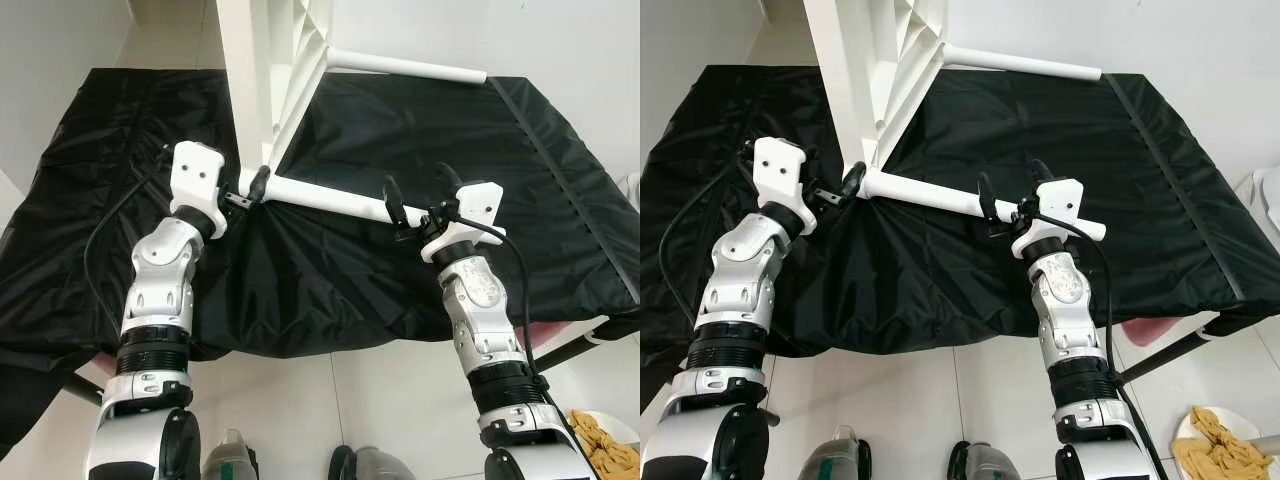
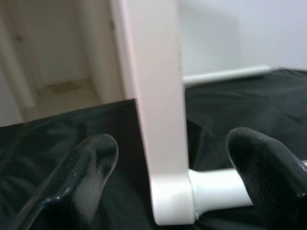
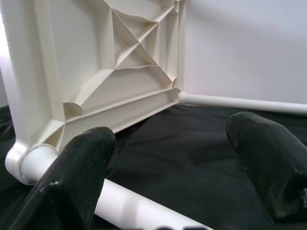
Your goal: Building children table
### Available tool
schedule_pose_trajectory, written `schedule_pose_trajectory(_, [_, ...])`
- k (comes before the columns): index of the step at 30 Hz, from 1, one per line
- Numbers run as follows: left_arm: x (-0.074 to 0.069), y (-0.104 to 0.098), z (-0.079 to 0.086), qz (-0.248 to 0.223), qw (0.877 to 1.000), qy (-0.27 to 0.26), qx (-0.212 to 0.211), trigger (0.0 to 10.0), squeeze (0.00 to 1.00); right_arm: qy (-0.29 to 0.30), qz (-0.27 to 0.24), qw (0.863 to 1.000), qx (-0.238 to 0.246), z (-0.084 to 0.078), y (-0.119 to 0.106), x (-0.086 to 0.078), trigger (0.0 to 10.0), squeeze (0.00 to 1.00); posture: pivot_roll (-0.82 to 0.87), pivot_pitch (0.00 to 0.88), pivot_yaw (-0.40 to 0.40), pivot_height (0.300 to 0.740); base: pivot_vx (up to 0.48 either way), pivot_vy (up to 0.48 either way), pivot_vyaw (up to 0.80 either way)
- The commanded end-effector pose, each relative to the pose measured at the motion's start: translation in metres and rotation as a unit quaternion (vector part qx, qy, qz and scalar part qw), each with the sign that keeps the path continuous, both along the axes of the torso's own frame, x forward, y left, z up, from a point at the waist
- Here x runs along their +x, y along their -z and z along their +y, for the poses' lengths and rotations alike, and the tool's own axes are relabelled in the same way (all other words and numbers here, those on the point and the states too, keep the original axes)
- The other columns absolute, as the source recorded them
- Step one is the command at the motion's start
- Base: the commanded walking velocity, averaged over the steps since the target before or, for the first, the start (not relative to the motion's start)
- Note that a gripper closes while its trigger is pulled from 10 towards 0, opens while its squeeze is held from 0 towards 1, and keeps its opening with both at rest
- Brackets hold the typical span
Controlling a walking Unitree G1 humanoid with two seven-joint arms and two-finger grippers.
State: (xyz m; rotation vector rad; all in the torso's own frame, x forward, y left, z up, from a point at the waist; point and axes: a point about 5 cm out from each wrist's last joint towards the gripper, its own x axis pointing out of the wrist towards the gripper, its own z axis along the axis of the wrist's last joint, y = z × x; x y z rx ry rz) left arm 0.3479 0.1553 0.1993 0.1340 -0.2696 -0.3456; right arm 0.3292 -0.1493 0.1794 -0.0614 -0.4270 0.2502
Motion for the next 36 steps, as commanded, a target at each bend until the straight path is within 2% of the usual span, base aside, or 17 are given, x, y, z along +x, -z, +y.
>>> schedule_pose_trajectory(1, [-0.002,0.011,0.025,0.002,0.966,-0.248,-0.074,10.0,0.0,0.003,0.004,1.0,-0.002,-0.001,0.006,-0.003,10.0,0.0,0.03,0.075,-0.007,0.74,0.0,0.0,0.0])
schedule_pose_trajectory(3, [-0.005,0.018,0.022,0.015,0.965,-0.254,-0.072,10.0,0.0,0.005,0.003,1.0,-0.001,-0.002,0.007,-0.004,10.0,0.0,0.03,0.073,-0.006,0.74,0.0,0.0,0.0])
schedule_pose_trajectory(8, [-0.006,0.023,0.027,0.032,0.954,-0.296,-0.041,10.0,0.0,0.011,0.002,1.0,-0.002,-0.005,0.007,-0.003,10.0,0.0,0.03,0.073,-0.006,0.74,0.0,0.0,0.0])
schedule_pose_trajectory(11, [-0.007,0.028,0.041,0.058,0.935,-0.349,-0.033,10.0,0.0,0.016,-0.001,1.0,-0.003,-0.006,0.007,-0.001,10.0,0.0,0.04,0.063,-0.006,0.74,0.0,0.0,0.0])
schedule_pose_trajectory(13, [-0.007,0.028,0.041,0.058,0.935,-0.349,-0.033,10.0,0.0,0.016,-0.001,1.0,-0.003,-0.006,0.007,-0.001,10.0,0.0,0.04,0.063,-0.006,0.74,0.0,0.0,0.0])
schedule_pose_trajectory(15, [-0.01,0.03,0.053,0.064,0.923,-0.376,-0.052,10.0,0.0,0.019,-0.003,1.0,-0.001,-0.006,0.005,0.0,10.0,0.0,0.04,0.063,-0.006,0.74,0.0,0.0,0.0])
schedule_pose_trajectory(17, [-0.01,0.03,0.053,0.064,0.923,-0.376,-0.052,10.0,0.0,0.019,-0.003,1.0,-0.001,-0.006,0.005,0.0,10.0,0.0,0.04,0.063,-0.006,0.74,0.0,0.0,0.0])
schedule_pose_trajectory(20, [-0.015,0.033,0.059,0.071,0.914,-0.396,-0.049,10.0,0.0,0.021,-0.003,1.0,0.0,-0.005,0.005,0.001,10.0,0.0,0.05,0.062,-0.009,0.74,0.0,0.0,0.0])
schedule_pose_trajectory(31, [-0.016,0.037,0.058,0.092,0.912,-0.396,-0.056,10.0,0.0,0.023,-0.003,1.0,-0.001,-0.006,0.005,0.001,10.0,0.0,0.05,0.066,-0.008,0.74,0.0,0.0,0.0])
schedule_pose_trajectory(32, [-0.017,0.038,0.06,0.097,0.908,-0.403,-0.062,10.0,0.0,0.025,-0.003,1.0,-0.001,-0.007,0.006,0.0,10.0,0.0,0.05,0.067,-0.007,0.74,0.0,0.0,0.0])
schedule_pose_trajectory(34, [-0.017,0.038,0.06,0.097,0.908,-0.403,-0.062,10.0,0.0,0.025,-0.003,1.0,-0.001,-0.007,0.006,0.0,10.0,0.0,0.05,0.067,-0.007,0.74,0.0,0.0,0.0])
schedule_pose_trajectory(36, [-0.018,0.039,0.062,0.112,0.898,-0.419,-0.07,10.0,0.0,0.028,-0.003,1.0,0.0,-0.008,0.006,0.0,10.0,0.0,0.05,0.068,-0.005,0.74,0.0,0.0,0.0])
